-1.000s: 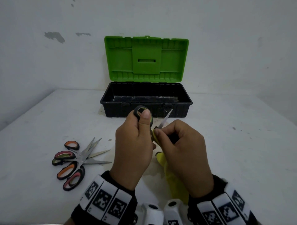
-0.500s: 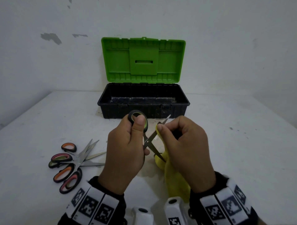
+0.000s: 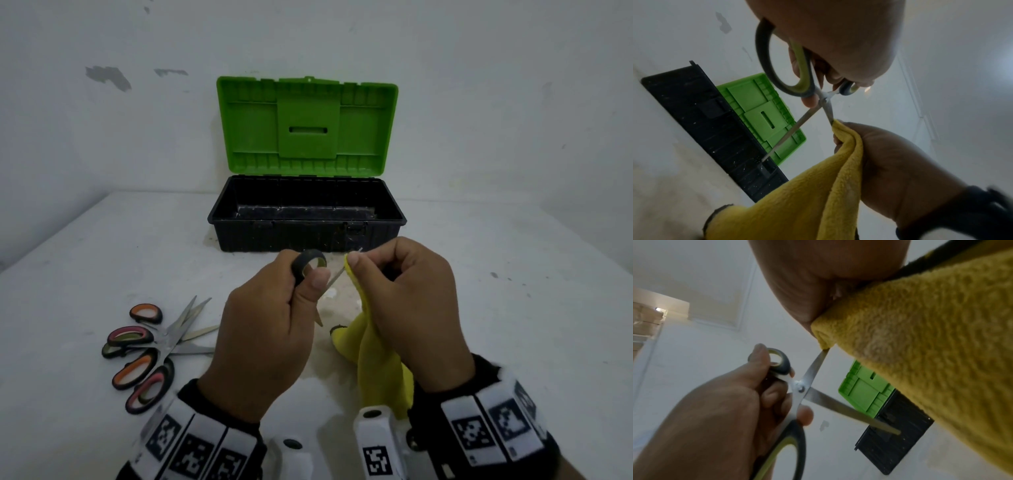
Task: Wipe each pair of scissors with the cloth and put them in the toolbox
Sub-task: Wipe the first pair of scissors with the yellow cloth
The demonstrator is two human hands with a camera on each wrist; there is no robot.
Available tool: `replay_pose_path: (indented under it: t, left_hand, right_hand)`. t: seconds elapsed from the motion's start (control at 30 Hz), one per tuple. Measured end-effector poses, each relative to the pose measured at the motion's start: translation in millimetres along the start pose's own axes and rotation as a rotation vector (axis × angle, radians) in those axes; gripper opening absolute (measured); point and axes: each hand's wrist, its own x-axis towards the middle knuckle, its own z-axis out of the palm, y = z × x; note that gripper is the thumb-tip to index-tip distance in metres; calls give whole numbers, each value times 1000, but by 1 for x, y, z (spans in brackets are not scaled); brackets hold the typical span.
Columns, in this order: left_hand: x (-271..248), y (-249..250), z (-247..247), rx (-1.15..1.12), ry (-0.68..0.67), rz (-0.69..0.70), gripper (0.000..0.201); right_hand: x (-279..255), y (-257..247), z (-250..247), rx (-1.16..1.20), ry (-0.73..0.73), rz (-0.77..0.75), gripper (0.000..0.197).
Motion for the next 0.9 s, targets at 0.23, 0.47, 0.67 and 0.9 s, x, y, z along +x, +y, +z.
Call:
replay_pose_path:
  t: [0.23,0.47,0.67,0.9]
  left_hand:
    - [-1,-2,0,-47,29,-117,34]
    - [17,-5,-6,-570,48,-842,39]
    - [21,-1,-4,-726,24,-985,42]
    - [24,3,-5,-726,-36,-1012,45]
  right_hand:
    - [22,17,-9,4,73,94,20]
    - [-3,3,-5,121,-59,-30,8]
    - [-12,-7,3,114,-241,-155,6]
    - [-10,-8,1,96,-370,-92,10]
